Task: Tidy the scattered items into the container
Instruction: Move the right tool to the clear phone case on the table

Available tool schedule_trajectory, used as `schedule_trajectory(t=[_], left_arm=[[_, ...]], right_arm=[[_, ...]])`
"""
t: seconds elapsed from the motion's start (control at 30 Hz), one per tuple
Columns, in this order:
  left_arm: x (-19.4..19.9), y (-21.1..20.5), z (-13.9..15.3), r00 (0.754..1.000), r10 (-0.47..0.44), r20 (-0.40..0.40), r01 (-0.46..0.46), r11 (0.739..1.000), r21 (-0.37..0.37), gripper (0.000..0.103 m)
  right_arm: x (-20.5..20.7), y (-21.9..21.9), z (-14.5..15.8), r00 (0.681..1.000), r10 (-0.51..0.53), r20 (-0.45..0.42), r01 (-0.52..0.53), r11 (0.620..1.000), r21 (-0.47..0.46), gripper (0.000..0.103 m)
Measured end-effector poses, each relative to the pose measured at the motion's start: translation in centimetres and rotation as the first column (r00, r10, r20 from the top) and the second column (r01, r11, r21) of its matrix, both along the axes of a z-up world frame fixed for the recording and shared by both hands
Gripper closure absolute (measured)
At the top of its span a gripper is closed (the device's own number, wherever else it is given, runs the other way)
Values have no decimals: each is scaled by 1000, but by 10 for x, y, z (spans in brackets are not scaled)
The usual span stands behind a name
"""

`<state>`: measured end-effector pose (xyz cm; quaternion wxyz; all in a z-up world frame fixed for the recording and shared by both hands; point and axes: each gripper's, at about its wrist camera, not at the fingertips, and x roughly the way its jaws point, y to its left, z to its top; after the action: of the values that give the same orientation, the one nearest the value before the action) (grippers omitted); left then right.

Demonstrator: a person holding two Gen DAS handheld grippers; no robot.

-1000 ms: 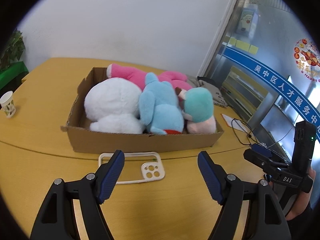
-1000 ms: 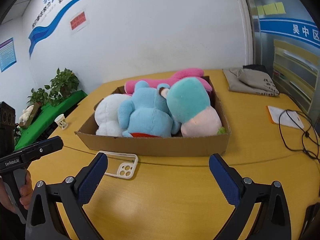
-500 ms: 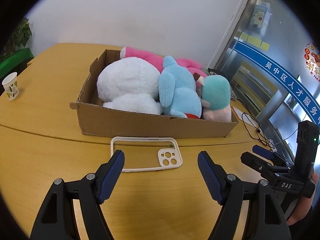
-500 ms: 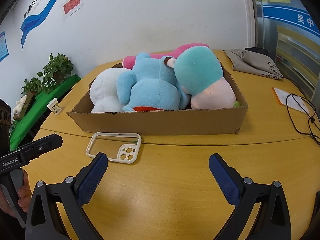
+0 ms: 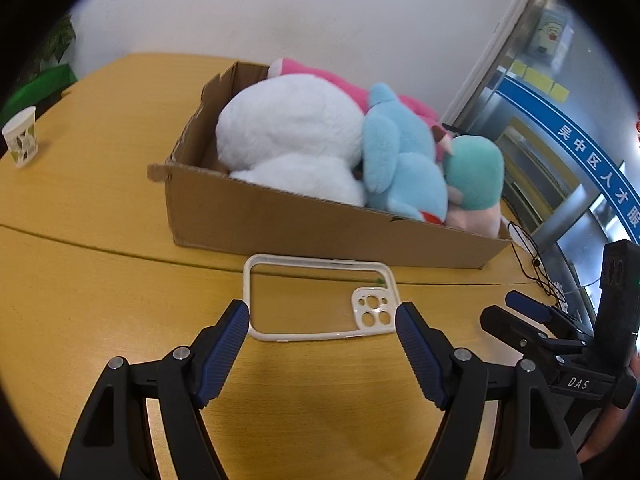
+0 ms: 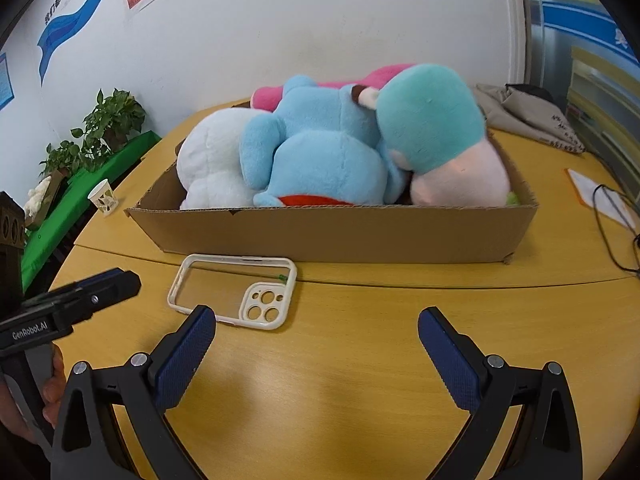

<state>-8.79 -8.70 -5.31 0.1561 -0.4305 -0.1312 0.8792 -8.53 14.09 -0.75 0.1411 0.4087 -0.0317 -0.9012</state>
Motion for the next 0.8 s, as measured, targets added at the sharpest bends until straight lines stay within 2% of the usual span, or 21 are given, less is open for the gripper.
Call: schedule_trajectory(t=[0.17, 0.23, 0.27, 0.33, 0.4, 0.43, 0.53, 0.6, 0.8], left_arm=[[-14, 0, -18, 999, 2, 50, 0, 1000, -29, 33], [-20, 1, -26, 997, 2, 72, 2, 999, -44, 50], [-22, 1, -30, 996, 8, 85, -3, 998, -57, 53], [-26, 1, -38, 993, 18, 113, -10, 998, -70, 74], [-27, 2, -43, 992, 17, 128, -7, 997, -75, 85], [-28, 3, -46, 991, 17, 134, -6, 997, -83, 89], [-27, 5, -50, 989, 22, 145, -8, 995, -95, 95], [-28, 4, -50, 990, 31, 139, -18, 995, -95, 96], [-19, 1, -43, 994, 32, 102, -24, 997, -74, 96]], right_arm=[[-22, -18, -11, 1000, 27, 13, -26, 999, -26, 1], [-31, -26, -18, 999, 35, 18, -35, 999, -7, 1], [-35, -30, -23, 999, 36, 26, -36, 999, 6, 2], [-42, -35, -34, 998, 38, 53, -39, 999, 25, 8], [-47, -37, -46, 996, 42, 82, -45, 998, 32, 21], [-48, -37, -50, 995, 41, 89, -44, 998, 37, 23], [-51, -35, -61, 994, 27, 109, -33, 998, 55, 35], [-53, -34, -67, 991, 41, 129, -48, 997, 53, 50], [-54, -36, -69, 992, 51, 116, -60, 995, 75, 57]])
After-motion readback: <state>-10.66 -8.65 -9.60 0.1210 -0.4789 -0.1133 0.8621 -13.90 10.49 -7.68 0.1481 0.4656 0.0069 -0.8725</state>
